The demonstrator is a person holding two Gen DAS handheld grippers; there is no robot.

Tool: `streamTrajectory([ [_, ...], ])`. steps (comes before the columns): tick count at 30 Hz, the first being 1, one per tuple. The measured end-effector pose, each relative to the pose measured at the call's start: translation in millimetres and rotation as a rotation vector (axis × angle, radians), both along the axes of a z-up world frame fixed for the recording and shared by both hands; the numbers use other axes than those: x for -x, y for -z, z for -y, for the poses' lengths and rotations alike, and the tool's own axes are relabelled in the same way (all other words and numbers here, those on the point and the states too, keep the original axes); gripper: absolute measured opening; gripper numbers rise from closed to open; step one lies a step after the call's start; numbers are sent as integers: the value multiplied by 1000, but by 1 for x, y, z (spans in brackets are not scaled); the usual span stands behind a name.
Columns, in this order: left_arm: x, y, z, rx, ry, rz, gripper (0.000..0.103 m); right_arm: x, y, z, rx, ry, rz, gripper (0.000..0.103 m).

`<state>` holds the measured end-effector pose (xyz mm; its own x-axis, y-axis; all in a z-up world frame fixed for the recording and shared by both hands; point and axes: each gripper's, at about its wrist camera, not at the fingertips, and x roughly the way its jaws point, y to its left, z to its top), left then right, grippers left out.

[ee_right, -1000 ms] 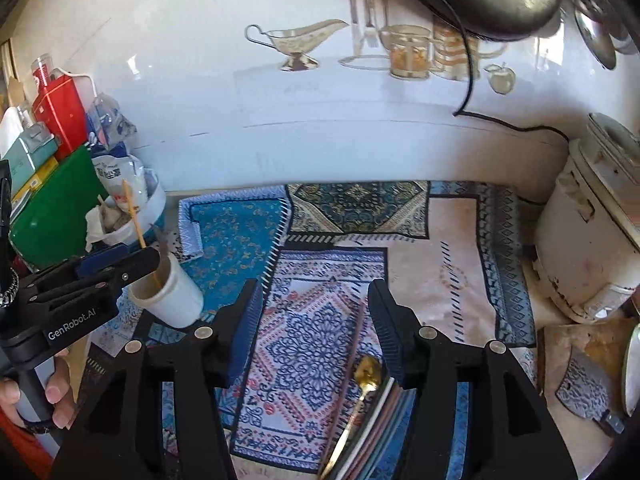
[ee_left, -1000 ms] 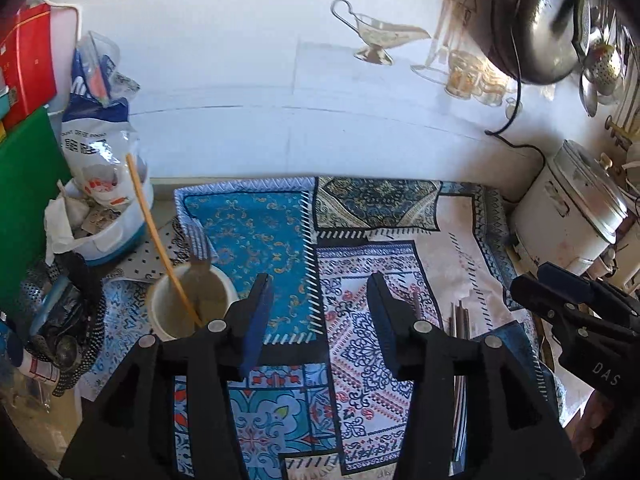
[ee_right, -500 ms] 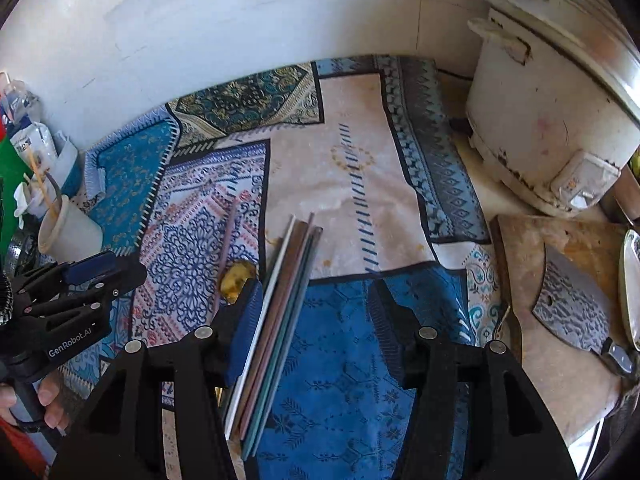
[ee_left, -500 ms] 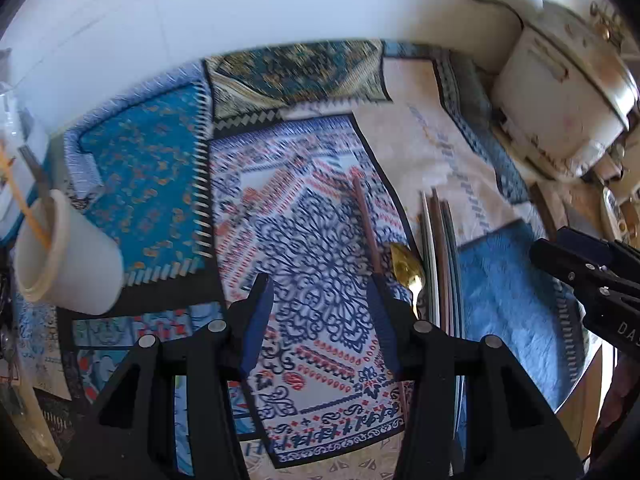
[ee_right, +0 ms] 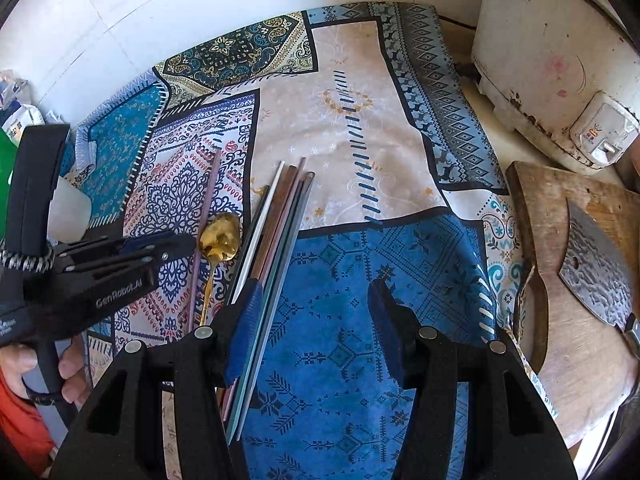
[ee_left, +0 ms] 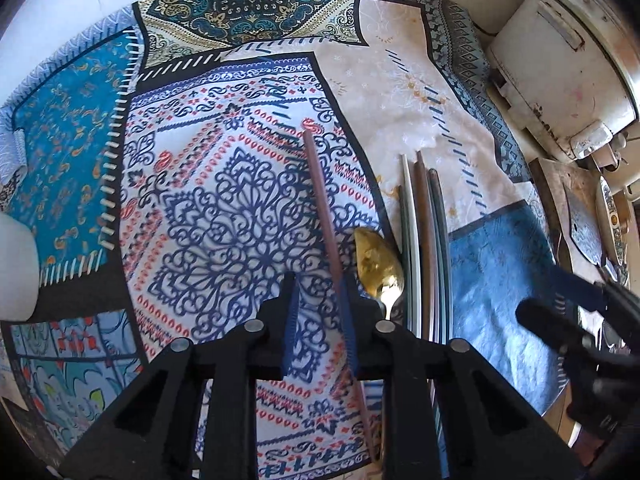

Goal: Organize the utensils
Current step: 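Move both tools back over the utensil pile, then grasp the brown chopstick with the left gripper while the right grasps the gold spoon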

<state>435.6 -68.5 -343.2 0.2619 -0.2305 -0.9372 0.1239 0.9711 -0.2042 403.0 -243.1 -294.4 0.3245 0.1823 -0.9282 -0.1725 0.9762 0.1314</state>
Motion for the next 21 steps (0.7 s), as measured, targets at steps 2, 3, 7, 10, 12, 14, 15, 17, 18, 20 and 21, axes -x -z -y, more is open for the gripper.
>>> streamTrajectory([
  [2, -4, 3, 2, -6, 2, -8, 17, 0, 1, 1, -1, 0, -3, 51],
  [3, -6, 5, 3, -10, 0, -15, 16, 1, 1, 1, -3, 1, -5, 51],
  [7, -15, 6, 9, -26, 8, -4, 14, 3, 1, -2, -12, -2, -13, 51],
  [10, -21, 7, 11, -19, 8, -1, 14, 4, 1, -6, -11, -11, -14, 51],
  [12, -27, 9, 9, 6, -5, -3, 8, 5, 1, -9, -17, -16, -16, 51],
  [14, -29, 10, 5, 35, -15, -12, 6, 5, 1, -13, -26, -21, -17, 51],
  [15, -30, 10, 2, 50, -20, -18, 6, 4, 2, -16, -32, -27, -19, 51],
  [17, -28, 10, -3, 57, -22, -29, 5, 4, 3, -23, -43, -39, -19, 50],
  [18, -26, 9, -7, 52, -26, -31, 5, 4, 3, -28, -43, -50, -13, 49],
  [20, -20, 7, -15, 60, -37, -30, 5, 4, 5, -39, -44, -74, -6, 47],
  [21, -17, 6, -20, 63, -43, -29, 5, 4, 6, -43, -50, -84, -9, 44],
])
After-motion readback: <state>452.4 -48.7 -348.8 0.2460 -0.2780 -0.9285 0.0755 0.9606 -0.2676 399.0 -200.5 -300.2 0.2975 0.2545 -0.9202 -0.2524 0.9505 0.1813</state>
